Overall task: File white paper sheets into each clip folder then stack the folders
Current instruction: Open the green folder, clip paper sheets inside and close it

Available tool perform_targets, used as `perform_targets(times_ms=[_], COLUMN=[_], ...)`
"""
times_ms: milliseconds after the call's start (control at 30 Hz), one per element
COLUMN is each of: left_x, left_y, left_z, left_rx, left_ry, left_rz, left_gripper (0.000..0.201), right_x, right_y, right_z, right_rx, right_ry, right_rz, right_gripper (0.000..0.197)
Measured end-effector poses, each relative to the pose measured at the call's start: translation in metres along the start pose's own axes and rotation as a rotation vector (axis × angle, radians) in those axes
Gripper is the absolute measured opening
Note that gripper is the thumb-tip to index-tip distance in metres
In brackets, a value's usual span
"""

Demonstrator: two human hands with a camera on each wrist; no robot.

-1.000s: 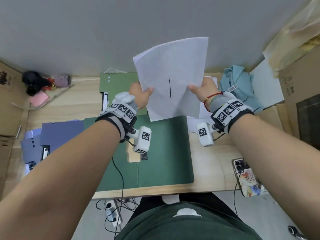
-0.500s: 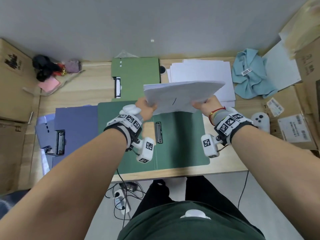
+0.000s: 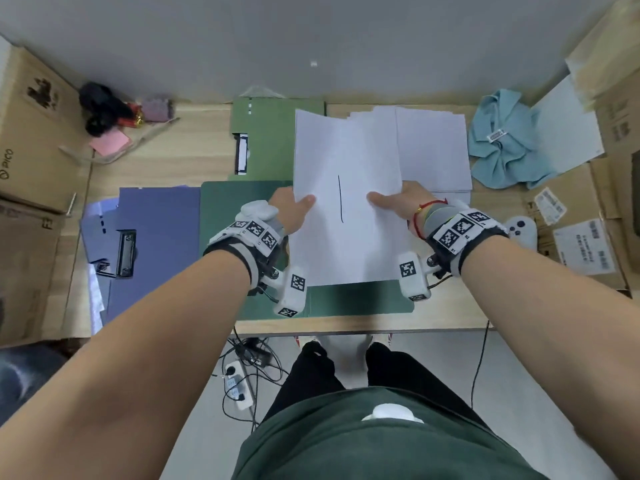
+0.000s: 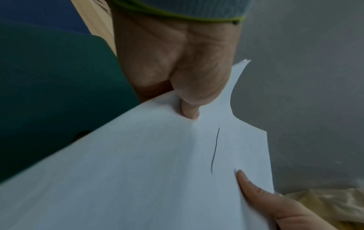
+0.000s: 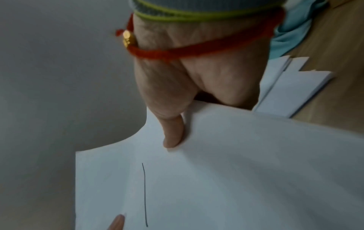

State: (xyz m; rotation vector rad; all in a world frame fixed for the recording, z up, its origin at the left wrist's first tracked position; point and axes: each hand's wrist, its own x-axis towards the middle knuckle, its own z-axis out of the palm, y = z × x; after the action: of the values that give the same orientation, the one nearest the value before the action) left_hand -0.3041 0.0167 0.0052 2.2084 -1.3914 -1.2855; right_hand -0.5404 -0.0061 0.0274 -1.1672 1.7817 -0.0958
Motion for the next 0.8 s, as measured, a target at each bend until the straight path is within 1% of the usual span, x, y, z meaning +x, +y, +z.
perform_targets(times_ms=[67,100,133,167,200,233,300,367,400,433,467,533,600,700,767,800], left_x=[-0.007,-0.009,-0.010,-0.012,-0.011,-0.010,-0.005,-0.002,-0.005,-0.006,-0.005,-0.001,0.007,0.014,0.018,0.021], left_y=[-0.008,-0.012,-0.020,-0.024,-0.033,-0.042,-0.057,-0.063,-0.061,-0.058,-0.055,-0.047,-0.040,-0.041,-0.042,-0.041], left_z=[0.006,0.011,0.017,0.020,0.021,0.025,0.034,0.047,0.052,0.056,0.062,0.070,0.078,0.089,0.094,0.095], left_rx=[-0.020,-0.067,-0.140,-0.215,-0.258,-0.277,-0.230,-0.049,0.072,0.193,0.291,0.418,0.479,0.483,0.447,0.466], left_ry=[-0.047,-0.059,-0.060,-0.071,-0.084,-0.091,-0.110,-0.096,-0.072,-0.042,-0.024,-0.012,-0.028,-0.010,0.027,0.017], left_rz=[0.013,-0.005,-0.045,-0.114,-0.174,-0.226,-0.280,-0.265,-0.264,-0.250,-0.235,-0.210,-0.208,-0.168,-0.168,-0.184], left_gripper=[0.043,0.035,0.026,0.017,0.011,0.010,0.012,0.013,0.007,0.011,0.022,0.037,0.041,0.033,0.031,0.030], right_x=[0.000,0.000,0.004,0.006,0.004,0.003,0.008,0.011,0.014,0.017,0.021,0.023,0.026,0.032,0.036,0.037], right_y=[0.014,0.022,0.035,0.045,0.054,0.063,0.084,0.101,0.107,0.112,0.116,0.116,0.116,0.116,0.116,0.116], right_z=[0.005,0.005,0.007,0.008,0.008,0.008,0.009,0.013,0.015,0.017,0.019,0.022,0.026,0.034,0.038,0.039], right_rx=[-0.053,-0.059,-0.054,-0.060,-0.072,-0.085,-0.077,-0.069,-0.078,-0.077,-0.074,-0.075,-0.057,-0.040,-0.033,-0.040], right_ry=[0.005,0.015,0.022,0.036,0.051,0.067,0.086,0.083,0.078,0.077,0.071,0.074,0.070,0.052,0.048,0.050], right_rz=[0.058,0.086,0.132,0.148,0.177,0.194,0.231,0.255,0.269,0.269,0.273,0.262,0.265,0.256,0.268,0.267], right_gripper=[0.081,0.081,0.081,0.081,0.080,0.079,0.078,0.076,0.075,0.074,0.071,0.065,0.064,0.065,0.066,0.064])
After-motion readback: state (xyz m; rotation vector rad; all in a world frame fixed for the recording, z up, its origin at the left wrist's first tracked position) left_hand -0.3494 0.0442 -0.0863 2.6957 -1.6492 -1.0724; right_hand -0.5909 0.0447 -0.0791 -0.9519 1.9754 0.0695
